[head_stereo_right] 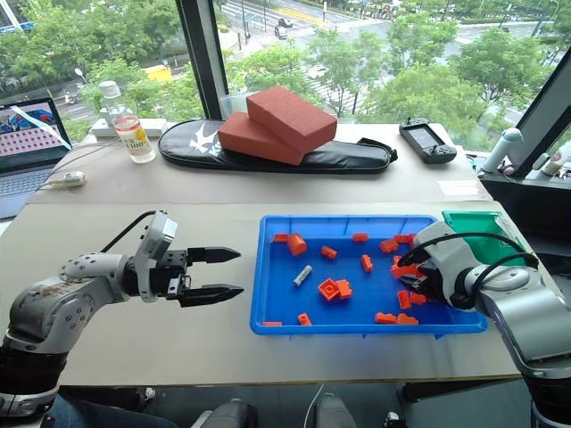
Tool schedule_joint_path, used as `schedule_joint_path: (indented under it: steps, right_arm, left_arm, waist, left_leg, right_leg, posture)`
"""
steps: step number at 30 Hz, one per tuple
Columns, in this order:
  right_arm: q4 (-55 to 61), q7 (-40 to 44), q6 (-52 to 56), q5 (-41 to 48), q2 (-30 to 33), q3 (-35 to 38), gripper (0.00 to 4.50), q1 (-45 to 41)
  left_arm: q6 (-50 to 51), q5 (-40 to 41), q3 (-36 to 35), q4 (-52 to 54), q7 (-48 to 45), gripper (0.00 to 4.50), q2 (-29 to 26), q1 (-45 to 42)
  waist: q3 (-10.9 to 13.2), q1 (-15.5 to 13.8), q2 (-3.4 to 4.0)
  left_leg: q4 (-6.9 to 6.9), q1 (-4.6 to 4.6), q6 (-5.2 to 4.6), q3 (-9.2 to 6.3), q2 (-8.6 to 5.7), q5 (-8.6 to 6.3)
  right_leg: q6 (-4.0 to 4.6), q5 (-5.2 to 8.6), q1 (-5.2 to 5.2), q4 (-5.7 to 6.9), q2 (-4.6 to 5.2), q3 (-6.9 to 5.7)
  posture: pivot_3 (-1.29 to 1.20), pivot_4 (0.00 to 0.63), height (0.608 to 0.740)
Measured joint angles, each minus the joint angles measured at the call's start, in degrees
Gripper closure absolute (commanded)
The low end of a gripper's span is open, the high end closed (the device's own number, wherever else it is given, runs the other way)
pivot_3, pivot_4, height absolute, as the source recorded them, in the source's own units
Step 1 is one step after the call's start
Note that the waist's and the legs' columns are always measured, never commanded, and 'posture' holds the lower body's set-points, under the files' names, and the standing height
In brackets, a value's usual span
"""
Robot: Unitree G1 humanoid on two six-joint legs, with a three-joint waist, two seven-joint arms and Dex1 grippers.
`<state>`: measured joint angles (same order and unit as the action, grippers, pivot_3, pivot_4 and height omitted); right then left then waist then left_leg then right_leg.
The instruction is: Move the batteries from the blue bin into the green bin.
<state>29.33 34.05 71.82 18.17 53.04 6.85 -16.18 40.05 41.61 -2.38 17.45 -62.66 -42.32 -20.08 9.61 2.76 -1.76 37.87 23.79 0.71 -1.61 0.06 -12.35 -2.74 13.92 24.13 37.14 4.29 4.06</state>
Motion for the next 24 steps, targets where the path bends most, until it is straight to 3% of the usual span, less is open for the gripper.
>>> schedule_joint_path:
  steps: [5,10,15,24]
  right_arm:
    - [0.35,-0.46,-0.34,0.38,-0.96,0.06,0.06,-2.49]
    - [3.10,1.31,-0.74,4.90,-5.35,-1.15,0.06,-10.78]
    - [5.75,3.54,-2.33,8.12,-12.02,-12.48,0.06,-17.73]
    - [-8.22,3.04,-10.72,2.23,-17.67,-26.85,0.06,-22.02]
  left_arm:
    - [0.00,-0.01,0.02,-0.02,0.00,0.00,0.00,-0.16]
    - [0.00,0.00,0.10,-0.01,0.11,0.00,-0.02,-0.36]
    - [0.01,0.01,0.05,0.19,0.30,0.00,-0.06,-0.37]
    - [0.02,0.03,0.03,0.35,0.72,0.00,-0.06,-0.31]
  waist:
    - [0.00,-0.40,0.00]
    - [0.00,0.01,0.00]
    - [0.01,-0.31,-0.01]
    - [0.01,-0.33,-0.01]
  left_leg:
    - [0.00,0.07,0.00,0.00,-0.08,0.00]
    - [0.00,0.04,0.00,-0.04,0.02,0.00]
    - [0.00,0.06,0.00,-0.09,-0.04,0.00]
    - [0.00,0.06,0.00,-0.10,-0.07,0.00]
  right_leg:
    - [-0.02,0.01,0.01,-0.06,0.10,-0.01]
    - [-0.01,0.00,0.03,-0.03,-0.01,-0.02]
    - [-0.01,0.00,0.01,-0.04,0.06,-0.07]
    - [0.00,0.00,0.06,-0.02,0.08,-0.09]
  posture:
    - [0.00,0.150,0.740]
    - [0.00,0.150,0.740]
    - [0.00,0.150,0.740]
    - [0.00,0.150,0.740]
